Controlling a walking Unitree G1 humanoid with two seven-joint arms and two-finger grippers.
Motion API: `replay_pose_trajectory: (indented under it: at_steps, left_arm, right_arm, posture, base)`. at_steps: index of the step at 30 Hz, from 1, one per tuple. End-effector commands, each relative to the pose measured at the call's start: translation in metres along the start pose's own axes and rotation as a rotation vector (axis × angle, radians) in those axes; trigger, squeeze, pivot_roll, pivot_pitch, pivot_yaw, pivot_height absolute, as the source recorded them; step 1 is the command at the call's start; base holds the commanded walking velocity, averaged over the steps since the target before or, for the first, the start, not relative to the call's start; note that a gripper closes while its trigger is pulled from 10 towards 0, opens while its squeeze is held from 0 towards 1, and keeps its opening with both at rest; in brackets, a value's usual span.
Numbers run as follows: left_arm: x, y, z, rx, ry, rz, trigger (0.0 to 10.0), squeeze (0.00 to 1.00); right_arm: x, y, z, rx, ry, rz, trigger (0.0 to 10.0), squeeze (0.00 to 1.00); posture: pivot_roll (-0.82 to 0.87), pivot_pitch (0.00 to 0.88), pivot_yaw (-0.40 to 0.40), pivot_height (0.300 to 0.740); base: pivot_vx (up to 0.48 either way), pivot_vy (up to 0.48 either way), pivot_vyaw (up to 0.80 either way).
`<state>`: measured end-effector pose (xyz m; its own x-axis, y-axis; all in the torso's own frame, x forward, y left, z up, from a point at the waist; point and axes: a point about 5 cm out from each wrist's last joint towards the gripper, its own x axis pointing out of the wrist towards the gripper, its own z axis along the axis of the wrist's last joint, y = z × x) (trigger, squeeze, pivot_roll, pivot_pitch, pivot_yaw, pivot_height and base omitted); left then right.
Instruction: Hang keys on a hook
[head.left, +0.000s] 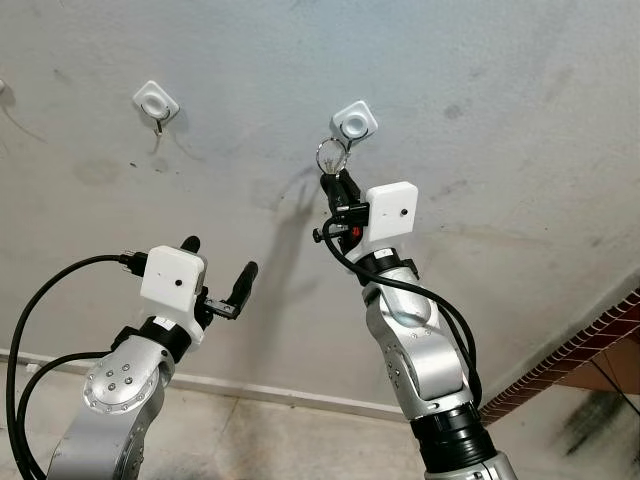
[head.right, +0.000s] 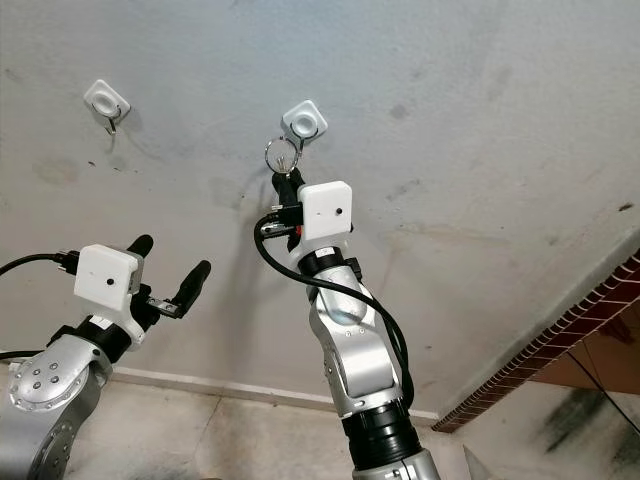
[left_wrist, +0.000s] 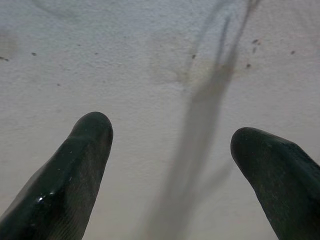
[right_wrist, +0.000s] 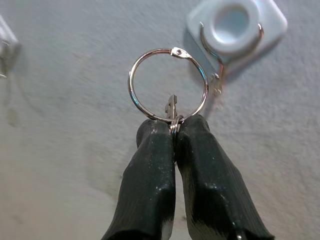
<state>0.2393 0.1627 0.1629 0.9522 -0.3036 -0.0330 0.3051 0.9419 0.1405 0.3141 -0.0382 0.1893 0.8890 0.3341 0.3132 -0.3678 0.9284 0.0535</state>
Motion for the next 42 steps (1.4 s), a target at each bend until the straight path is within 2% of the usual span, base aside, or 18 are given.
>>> replay_pose_trajectory:
  at_steps: [1, 7, 13, 18, 21, 29, 42]
  left_arm:
    - [-0.001, -0.003, 0.005, 0.011, -0.009, -0.029, 10.0, 0.0]
    - [0.003, -0.008, 0.011, 0.035, -0.035, -0.086, 10.0, 0.0]
    - [0.003, -0.01, 0.012, 0.026, -0.034, -0.103, 10.0, 0.0]
    - [0.002, -0.011, 0.013, 0.021, -0.038, -0.117, 10.0, 0.0]
    - [0.003, -0.012, 0.013, 0.019, -0.037, -0.131, 10.0, 0.0]
    - [0.006, -0.014, 0.014, 0.022, -0.041, -0.147, 10.0, 0.0]
    - [0.014, -0.025, 0.03, -0.006, -0.088, -0.225, 10.0, 0.0]
  right_arm:
    - [0.004, -0.002, 0.004, -0.001, -0.023, -0.024, 10.0, 0.0]
    - [0.007, -0.007, 0.007, -0.005, -0.052, -0.044, 10.0, 0.0]
    - [0.006, -0.006, 0.017, 0.042, -0.087, 0.006, 10.0, 0.0]
    - [-0.009, -0.006, 0.021, 0.057, -0.088, 0.077, 10.0, 0.0]
    - [-0.023, -0.006, 0.016, 0.071, -0.051, 0.129, 10.0, 0.0]
    - [-0.036, -0.001, 0.019, 0.088, -0.029, 0.194, 10.0, 0.0]
    - [-0.027, -0.028, 0.033, -0.032, -0.081, -0.004, 10.0, 0.0]
  posture:
    - [0.35, 0.089, -0.048, 0.74]
    - [0.35, 0.092, -0.043, 0.74]
    - [0.35, 0.091, -0.04, 0.74]
    - [0.35, 0.091, -0.04, 0.74]
    - [0.34, 0.09, -0.039, 0.74]
    - [0.33, 0.083, -0.032, 0.74]
    - [0.33, 0.076, -0.029, 0.74]
  base:
    - [0.0, 0.0, 0.0]
    - [0.0, 0.0, 0.0]
    - [0.0, 0.0, 0.0]
    - [0.0, 0.0, 0.0]
    - [0.0, 0.0, 0.0]
    - [0.0, 0.0, 0.0]
    - [0.0, 0.0, 0.0]
